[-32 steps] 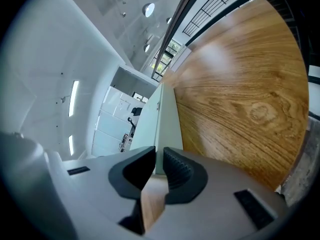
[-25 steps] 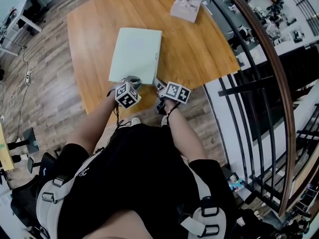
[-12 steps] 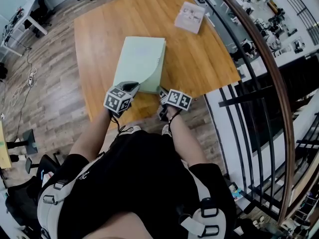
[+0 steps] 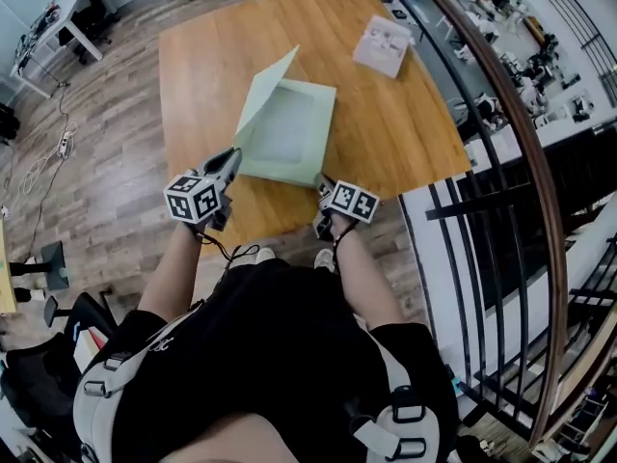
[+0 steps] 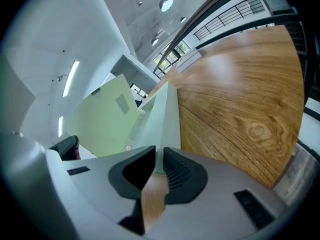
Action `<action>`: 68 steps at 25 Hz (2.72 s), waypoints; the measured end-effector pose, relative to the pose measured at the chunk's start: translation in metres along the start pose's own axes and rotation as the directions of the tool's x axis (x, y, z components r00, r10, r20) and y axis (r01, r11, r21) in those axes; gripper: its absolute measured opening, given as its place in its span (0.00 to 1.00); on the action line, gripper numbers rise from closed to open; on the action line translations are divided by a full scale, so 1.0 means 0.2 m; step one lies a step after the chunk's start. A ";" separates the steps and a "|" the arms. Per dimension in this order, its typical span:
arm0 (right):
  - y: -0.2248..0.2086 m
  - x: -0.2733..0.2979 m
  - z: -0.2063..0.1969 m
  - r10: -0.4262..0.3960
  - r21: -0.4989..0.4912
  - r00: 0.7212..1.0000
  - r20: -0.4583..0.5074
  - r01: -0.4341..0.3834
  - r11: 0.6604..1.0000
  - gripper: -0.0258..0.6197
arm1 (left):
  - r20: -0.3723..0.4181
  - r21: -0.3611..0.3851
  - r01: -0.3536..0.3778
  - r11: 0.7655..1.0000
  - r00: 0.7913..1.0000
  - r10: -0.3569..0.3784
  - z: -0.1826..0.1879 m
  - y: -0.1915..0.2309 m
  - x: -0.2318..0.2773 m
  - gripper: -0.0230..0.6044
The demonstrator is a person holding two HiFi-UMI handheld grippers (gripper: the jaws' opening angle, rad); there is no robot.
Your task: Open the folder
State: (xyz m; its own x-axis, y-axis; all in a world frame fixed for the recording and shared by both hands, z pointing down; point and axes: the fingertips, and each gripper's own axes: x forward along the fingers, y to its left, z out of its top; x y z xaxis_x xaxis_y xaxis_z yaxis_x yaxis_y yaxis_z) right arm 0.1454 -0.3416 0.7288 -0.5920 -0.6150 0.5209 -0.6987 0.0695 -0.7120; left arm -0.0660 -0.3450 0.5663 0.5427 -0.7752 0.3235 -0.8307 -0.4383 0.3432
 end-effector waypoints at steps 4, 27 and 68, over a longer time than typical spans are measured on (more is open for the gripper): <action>0.00 0.00 0.00 -0.014 -0.020 1.000 0.000 0.014 1.000 0.13 | 0.067 -0.049 -0.162 0.986 0.984 0.165 0.04 0.28 -0.21 0.04; 0.01 -0.02 0.00 -0.082 -0.151 0.996 -0.032 0.076 0.986 0.12 | -0.227 -0.215 -0.764 0.608 0.645 0.730 -0.65 1.26 -0.69 0.09; 0.98 -0.63 0.84 0.263 -0.709 0.810 0.525 0.245 0.661 0.05 | 0.374 0.050 -0.606 0.794 0.748 0.548 0.50 0.31 -0.83 0.04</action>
State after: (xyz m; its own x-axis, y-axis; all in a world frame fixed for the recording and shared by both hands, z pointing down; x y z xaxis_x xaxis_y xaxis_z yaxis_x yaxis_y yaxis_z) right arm 0.1506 -0.3820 0.4447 -0.4524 -0.8917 -0.0124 -0.8917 0.4525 -0.0089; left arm -0.2207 -0.2899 0.4454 -0.0958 -0.9903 0.1002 -0.9945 0.0995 0.0326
